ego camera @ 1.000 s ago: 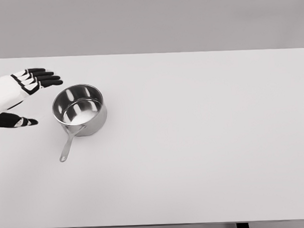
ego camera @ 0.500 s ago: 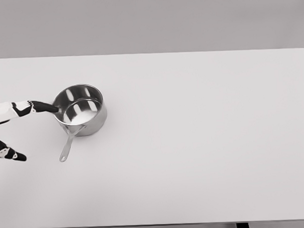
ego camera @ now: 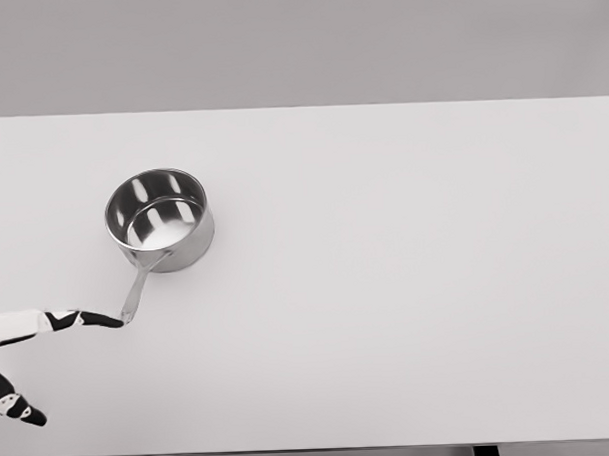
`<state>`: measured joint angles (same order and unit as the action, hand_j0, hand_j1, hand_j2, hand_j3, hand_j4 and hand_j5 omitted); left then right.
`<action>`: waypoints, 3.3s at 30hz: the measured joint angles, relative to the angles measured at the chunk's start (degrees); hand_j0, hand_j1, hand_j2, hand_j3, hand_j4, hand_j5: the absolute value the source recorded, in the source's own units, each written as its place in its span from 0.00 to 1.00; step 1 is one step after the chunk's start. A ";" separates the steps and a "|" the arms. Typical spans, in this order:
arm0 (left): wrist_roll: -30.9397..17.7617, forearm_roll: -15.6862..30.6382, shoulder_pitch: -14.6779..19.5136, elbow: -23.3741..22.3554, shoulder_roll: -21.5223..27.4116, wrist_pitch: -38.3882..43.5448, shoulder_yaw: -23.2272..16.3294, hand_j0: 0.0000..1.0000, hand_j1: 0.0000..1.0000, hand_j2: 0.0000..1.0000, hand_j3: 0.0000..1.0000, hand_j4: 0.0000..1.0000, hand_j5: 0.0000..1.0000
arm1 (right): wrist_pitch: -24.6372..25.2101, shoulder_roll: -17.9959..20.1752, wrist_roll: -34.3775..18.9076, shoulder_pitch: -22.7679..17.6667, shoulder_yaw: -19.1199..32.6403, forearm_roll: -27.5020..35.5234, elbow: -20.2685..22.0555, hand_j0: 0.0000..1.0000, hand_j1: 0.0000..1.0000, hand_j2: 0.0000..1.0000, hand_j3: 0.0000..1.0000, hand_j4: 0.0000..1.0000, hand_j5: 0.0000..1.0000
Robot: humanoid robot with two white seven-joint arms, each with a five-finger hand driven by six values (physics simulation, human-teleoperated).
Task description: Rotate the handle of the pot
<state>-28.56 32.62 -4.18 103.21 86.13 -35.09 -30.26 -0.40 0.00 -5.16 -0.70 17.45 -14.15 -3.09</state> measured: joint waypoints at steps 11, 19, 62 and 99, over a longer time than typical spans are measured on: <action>0.07 -0.07 -6.01 0.03 1.17 0.01 -1.42 1.00 1.00 1.00 1.00 1.00 1.00 | -0.02 0.00 0.01 0.00 -0.01 0.00 0.02 1.00 1.00 1.00 1.00 1.00 1.00; 0.31 0.39 -5.59 -0.03 0.11 0.01 1.78 1.00 1.00 1.00 1.00 1.00 1.00 | -0.01 0.00 0.02 0.00 -0.01 0.00 0.02 1.00 1.00 1.00 1.00 1.00 1.00; 0.49 -0.89 6.29 -6.41 -7.98 -0.13 10.94 1.00 1.00 1.00 1.00 1.00 1.00 | -0.02 0.00 0.02 0.00 0.00 0.00 0.02 1.00 1.00 1.00 1.00 1.00 1.00; 0.07 11.90 61.31 -7.25 -23.73 14.38 -31.30 1.00 1.00 1.00 1.00 1.00 1.00 | -0.02 0.00 0.00 0.00 -0.02 0.00 0.01 1.00 1.00 1.00 1.00 1.00 1.00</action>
<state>-28.49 44.52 57.13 95.95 62.40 -20.71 -61.56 -0.42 0.00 -5.15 -0.70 17.44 -14.15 -3.08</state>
